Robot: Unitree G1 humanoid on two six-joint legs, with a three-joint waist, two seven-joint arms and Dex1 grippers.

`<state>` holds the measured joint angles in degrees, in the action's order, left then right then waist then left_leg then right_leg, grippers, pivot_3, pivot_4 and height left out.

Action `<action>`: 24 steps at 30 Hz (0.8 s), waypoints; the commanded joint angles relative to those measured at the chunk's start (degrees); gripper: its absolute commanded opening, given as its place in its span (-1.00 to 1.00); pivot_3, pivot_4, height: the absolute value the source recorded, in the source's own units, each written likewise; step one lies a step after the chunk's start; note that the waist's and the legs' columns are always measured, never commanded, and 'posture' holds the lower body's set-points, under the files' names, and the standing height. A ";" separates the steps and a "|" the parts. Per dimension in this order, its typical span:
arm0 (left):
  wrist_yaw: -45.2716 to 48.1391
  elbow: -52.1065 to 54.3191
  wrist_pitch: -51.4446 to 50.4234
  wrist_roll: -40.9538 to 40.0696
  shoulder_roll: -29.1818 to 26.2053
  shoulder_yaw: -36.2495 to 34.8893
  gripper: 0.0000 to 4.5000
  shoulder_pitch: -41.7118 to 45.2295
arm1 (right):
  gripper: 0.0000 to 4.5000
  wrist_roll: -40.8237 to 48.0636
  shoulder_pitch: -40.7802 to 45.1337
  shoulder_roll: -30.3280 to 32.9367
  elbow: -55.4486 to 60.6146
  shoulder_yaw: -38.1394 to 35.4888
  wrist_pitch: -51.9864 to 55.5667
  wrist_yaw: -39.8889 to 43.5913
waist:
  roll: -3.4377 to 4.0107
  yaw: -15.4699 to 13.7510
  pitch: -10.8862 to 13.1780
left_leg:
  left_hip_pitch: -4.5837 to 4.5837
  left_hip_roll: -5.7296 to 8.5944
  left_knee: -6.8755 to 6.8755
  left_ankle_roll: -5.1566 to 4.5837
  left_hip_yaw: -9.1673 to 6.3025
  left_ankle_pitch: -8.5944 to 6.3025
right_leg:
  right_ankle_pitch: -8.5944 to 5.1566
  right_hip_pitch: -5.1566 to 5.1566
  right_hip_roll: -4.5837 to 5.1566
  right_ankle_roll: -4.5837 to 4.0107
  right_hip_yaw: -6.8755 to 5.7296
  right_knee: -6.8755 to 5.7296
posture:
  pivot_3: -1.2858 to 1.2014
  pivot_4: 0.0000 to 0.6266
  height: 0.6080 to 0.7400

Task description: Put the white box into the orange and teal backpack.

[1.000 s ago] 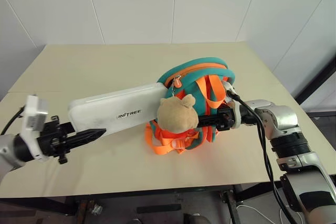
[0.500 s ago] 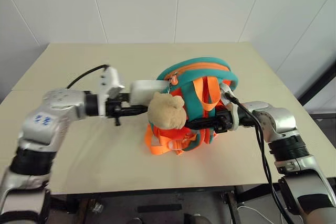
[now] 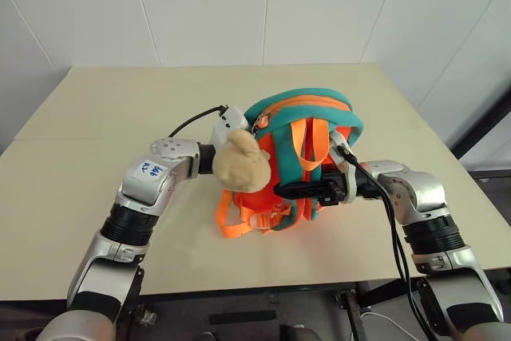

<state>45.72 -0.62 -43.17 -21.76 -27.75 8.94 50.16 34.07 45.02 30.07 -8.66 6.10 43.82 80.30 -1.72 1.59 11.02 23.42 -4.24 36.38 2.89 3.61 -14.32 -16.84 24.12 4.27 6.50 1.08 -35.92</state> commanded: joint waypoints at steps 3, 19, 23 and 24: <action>4.95 3.73 2.79 -2.28 -4.56 -4.64 0.81 -2.08 | -1.00 1.33 -0.66 -0.11 2.42 -1.30 -0.24 -1.26 | 0.00 0.25 0.00 | -0.08 -0.03 0.00 0.03 0.03 0.02 | 0.00 0.00 -0.04 0.00 0.04 -0.08 | 0.03 -0.52 1.00; 26.03 2.06 13.96 -7.10 -22.43 -14.07 0.99 -10.59 | -1.00 0.27 0.86 -0.49 -0.38 -0.72 -1.96 -1.64 | 0.00 -0.20 0.00 | -0.08 -0.14 -0.07 0.01 0.11 0.00 | -0.02 0.01 -0.14 -0.04 0.08 0.00 | 0.03 -0.52 1.00; 24.14 7.24 12.66 -10.64 -20.61 -16.49 0.99 -12.29 | -1.00 -0.03 0.87 -0.56 -0.64 -0.65 -2.09 -1.79 | 0.00 -0.13 0.00 | -0.08 -0.14 -0.06 0.01 0.12 0.00 | -0.02 0.01 -0.14 -0.04 0.10 -0.02 | 0.03 -0.52 1.00; 24.17 8.89 12.07 -12.08 -20.54 -17.36 0.99 -12.95 | -1.00 -0.07 0.83 -0.52 -0.62 -0.65 -2.06 -1.81 | 0.00 -0.12 0.00 | -0.08 -0.14 -0.06 0.01 0.12 0.00 | -0.02 0.01 -0.14 -0.04 0.10 -0.03 | 0.03 -0.52 1.00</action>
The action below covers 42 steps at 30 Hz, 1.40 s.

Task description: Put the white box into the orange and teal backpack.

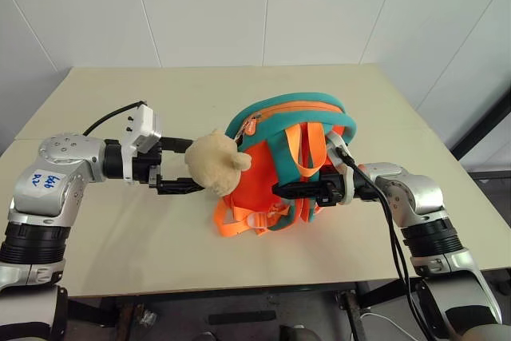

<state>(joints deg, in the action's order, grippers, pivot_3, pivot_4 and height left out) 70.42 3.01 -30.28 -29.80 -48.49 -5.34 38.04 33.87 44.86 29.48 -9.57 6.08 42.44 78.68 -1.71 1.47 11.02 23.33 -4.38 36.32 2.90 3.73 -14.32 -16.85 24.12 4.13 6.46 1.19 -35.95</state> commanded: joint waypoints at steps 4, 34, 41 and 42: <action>-3.03 10.01 -4.09 -8.45 0.50 -6.05 0.99 -2.64 | -1.00 0.01 0.89 0.38 0.15 -0.60 -0.51 0.01 | 0.00 0.20 0.00 | -0.02 -0.02 0.00 0.00 0.00 0.00 | 0.00 0.00 -0.02 0.00 0.02 -0.02 | 0.03 -0.52 1.00; -5.03 0.18 5.40 -2.47 -5.85 -8.20 -0.39 -15.77 | -1.00 -0.21 -2.27 0.76 2.66 -0.69 -0.05 -1.22 | 0.01 0.12 -0.01 | -0.08 -0.06 -0.01 0.04 0.07 -0.02 | -0.01 0.00 -0.08 -0.04 0.11 -0.01 | 0.03 -0.52 1.00; -4.60 -8.72 15.38 6.24 0.38 0.39 -0.39 -19.27 | -1.00 1.66 -5.78 -0.04 7.31 -3.09 1.09 -5.90 | 0.00 0.06 -0.02 | -0.09 -0.10 -0.03 0.04 0.15 -0.04 | -0.02 0.04 -0.08 -0.08 0.13 -0.01 | 0.03 -0.52 1.00; -5.03 -10.43 16.53 7.40 1.59 1.48 -0.39 -19.54 | -1.00 1.77 -6.73 -0.33 8.09 -3.27 0.90 -6.87 | -0.01 0.08 -0.02 | -0.10 -0.11 -0.05 0.04 0.15 -0.04 | -0.02 0.04 -0.09 -0.08 0.13 0.00 | 0.03 -0.52 1.00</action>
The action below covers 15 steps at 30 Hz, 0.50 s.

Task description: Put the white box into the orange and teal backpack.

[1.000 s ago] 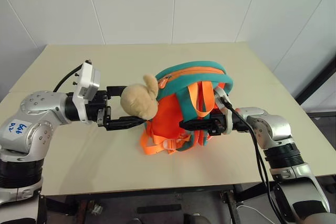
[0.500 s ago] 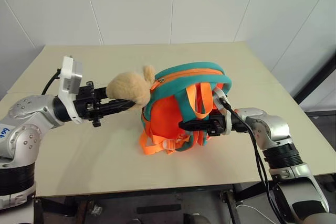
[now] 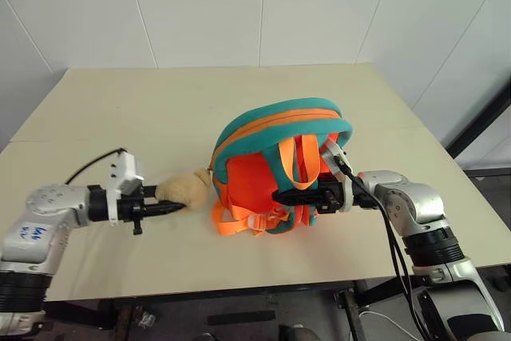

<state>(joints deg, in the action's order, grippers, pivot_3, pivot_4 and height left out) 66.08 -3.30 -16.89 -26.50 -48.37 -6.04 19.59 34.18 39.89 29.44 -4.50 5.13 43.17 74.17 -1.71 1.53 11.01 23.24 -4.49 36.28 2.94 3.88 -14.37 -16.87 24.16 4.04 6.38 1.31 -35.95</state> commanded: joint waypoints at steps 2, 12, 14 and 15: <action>-0.98 -6.79 5.50 5.80 3.57 3.87 -0.39 -1.56 | -1.00 1.56 -3.39 -0.93 4.22 -2.52 -0.18 -4.22 | -0.02 0.07 -0.04 | -0.02 -0.01 0.02 0.01 0.02 -0.01 | 0.00 0.00 0.00 0.00 0.01 -0.03 | 0.03 -0.52 1.00; -2.50 3.86 -5.27 -1.71 2.50 -0.68 0.06 -3.32 | -0.44 1.10 -6.93 -0.63 9.37 -4.32 -5.30 -9.16 | -0.04 0.07 -0.06 | -0.04 -0.06 0.10 0.01 0.05 -0.01 | 0.11 0.00 -0.03 -0.04 0.03 -0.09 | 0.03 -0.52 1.00; -3.28 7.74 -7.53 -3.25 1.73 -2.22 0.37 -4.64 | -0.11 0.12 -7.81 0.65 11.33 -4.24 -6.83 -9.04 | -0.04 0.08 -0.06 | -0.02 -0.07 0.07 0.00 0.04 -0.01 | 0.10 0.00 -0.05 -0.04 0.04 -0.06 | 0.03 -0.52 1.00; -3.56 10.04 -8.57 -4.02 1.06 -3.28 0.49 -5.63 | 0.01 -0.39 -8.52 1.35 12.56 -4.53 -7.83 -9.41 | -0.04 0.11 -0.06 | -0.03 -0.07 0.05 0.00 0.04 -0.02 | 0.10 0.00 -0.05 -0.05 0.04 -0.04 | 0.03 -0.52 1.00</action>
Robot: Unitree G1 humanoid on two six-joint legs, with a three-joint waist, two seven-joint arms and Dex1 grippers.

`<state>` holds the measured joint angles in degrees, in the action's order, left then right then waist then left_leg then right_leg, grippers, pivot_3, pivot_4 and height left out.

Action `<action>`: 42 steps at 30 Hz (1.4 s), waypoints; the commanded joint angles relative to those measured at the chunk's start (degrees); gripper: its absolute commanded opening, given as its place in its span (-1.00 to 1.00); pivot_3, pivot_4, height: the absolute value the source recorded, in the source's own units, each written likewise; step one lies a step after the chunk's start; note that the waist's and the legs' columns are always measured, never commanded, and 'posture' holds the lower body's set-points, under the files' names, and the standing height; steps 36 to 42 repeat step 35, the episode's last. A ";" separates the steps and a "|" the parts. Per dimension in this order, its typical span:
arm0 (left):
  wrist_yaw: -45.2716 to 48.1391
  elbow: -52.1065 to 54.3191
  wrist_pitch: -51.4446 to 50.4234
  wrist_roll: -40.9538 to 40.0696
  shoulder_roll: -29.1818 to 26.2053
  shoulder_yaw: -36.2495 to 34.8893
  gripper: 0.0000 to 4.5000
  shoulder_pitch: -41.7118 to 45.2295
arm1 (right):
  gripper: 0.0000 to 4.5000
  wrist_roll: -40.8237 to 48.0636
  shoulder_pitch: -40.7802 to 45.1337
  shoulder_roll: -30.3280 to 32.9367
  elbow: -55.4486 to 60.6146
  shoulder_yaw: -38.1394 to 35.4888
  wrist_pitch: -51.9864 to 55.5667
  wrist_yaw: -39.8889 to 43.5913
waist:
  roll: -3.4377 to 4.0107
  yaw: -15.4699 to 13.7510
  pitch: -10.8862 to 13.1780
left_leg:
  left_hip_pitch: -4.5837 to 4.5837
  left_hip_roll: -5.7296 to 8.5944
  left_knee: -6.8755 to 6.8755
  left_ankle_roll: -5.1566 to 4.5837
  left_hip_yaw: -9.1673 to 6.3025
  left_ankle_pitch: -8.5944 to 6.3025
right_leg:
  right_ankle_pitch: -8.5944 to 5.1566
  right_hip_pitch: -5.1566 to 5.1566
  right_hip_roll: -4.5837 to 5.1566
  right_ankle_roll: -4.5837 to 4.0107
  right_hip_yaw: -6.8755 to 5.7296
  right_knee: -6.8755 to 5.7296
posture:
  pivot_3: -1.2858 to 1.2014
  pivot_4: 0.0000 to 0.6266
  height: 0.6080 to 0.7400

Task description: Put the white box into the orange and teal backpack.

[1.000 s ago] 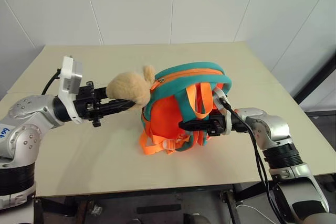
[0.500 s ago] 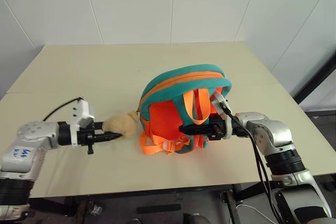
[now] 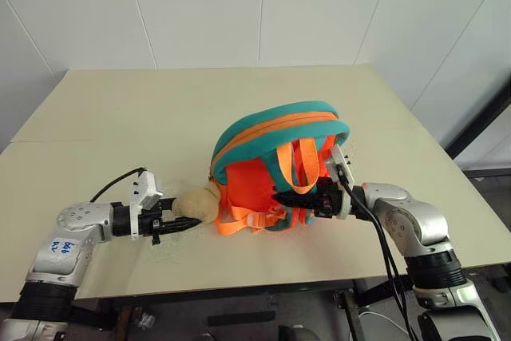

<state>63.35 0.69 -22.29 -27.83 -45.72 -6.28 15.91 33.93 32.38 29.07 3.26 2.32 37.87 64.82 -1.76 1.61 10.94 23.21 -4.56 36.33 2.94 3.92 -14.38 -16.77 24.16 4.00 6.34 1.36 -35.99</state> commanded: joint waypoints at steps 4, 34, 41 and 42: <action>-1.78 11.86 -8.44 -6.43 -3.50 -7.35 1.00 -4.54 | 0.65 0.44 -3.53 4.42 8.68 -3.88 -3.43 -0.89 | 0.00 -0.04 0.00 | 0.04 -0.02 -0.10 0.01 0.00 -0.02 | -0.03 0.08 -0.03 -0.04 0.01 0.04 | 0.03 -0.52 1.00; -2.45 7.87 -13.55 -8.61 -2.65 -5.59 1.00 2.05 | 0.98 -2.43 -4.66 12.52 -1.80 -13.65 -13.70 -4.14 | -0.01 0.00 0.01 | 0.01 -0.08 -0.02 0.01 0.24 -0.05 | 0.00 0.18 -0.25 -0.02 0.43 0.03 | 0.03 -0.52 1.00; -1.97 7.11 -12.94 -8.01 -2.65 -5.04 1.00 2.28 | 0.98 -3.30 -3.90 12.60 -2.55 -13.06 -14.49 -4.27 | -0.01 0.00 0.01 | 0.01 -0.08 0.00 0.01 0.24 -0.05 | 0.00 0.18 -0.25 -0.01 0.44 0.02 | 0.03 -0.52 1.00; -1.97 7.11 -12.94 -8.01 -2.65 -5.04 1.00 2.28 | 0.98 -3.30 -3.90 12.60 -2.55 -13.06 -14.49 -4.27 | -0.01 0.00 0.01 | 0.01 -0.08 0.00 0.01 0.24 -0.05 | 0.00 0.18 -0.25 -0.01 0.44 0.02 | 0.03 -0.52 1.00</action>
